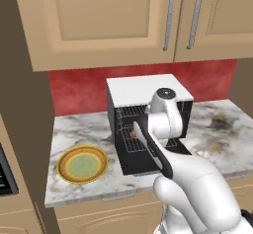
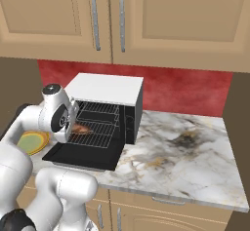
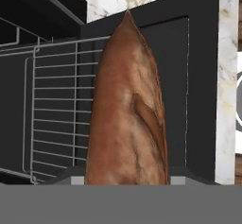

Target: Pull the toaster oven rack outwards. Pick up the baguette from the plate and place it on the toaster oven rack. Close the toaster oven door fully and set the temperature to the lowest setting.

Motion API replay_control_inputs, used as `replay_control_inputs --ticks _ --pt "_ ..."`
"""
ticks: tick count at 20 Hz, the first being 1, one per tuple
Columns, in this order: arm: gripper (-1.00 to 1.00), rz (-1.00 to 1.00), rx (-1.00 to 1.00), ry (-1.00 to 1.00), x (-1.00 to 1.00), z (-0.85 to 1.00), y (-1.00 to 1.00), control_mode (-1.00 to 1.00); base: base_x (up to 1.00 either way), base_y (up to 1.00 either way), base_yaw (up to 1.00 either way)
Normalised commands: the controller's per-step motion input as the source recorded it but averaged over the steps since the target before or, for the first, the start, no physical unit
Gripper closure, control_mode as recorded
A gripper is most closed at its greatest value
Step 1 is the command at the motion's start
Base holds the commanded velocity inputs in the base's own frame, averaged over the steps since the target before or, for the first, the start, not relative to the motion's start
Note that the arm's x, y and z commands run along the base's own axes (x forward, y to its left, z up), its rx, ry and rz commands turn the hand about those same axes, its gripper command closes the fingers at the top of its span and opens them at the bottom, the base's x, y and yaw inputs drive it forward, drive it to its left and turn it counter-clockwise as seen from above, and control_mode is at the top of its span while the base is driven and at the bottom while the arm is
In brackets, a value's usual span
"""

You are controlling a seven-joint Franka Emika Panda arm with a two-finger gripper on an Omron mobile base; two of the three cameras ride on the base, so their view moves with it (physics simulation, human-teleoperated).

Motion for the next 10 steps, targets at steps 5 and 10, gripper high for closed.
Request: replay_control_inputs --ticks 5,10 --pt "1.0 0.0 -0.07 0.0 0.02 -0.19 -0.14 -1.0 0.0 0.0 0.0" --pt "1.0 0.0 -0.04 -0.03 0.0 -0.25 -0.22 -1.0 0.0 0.0 0.0"
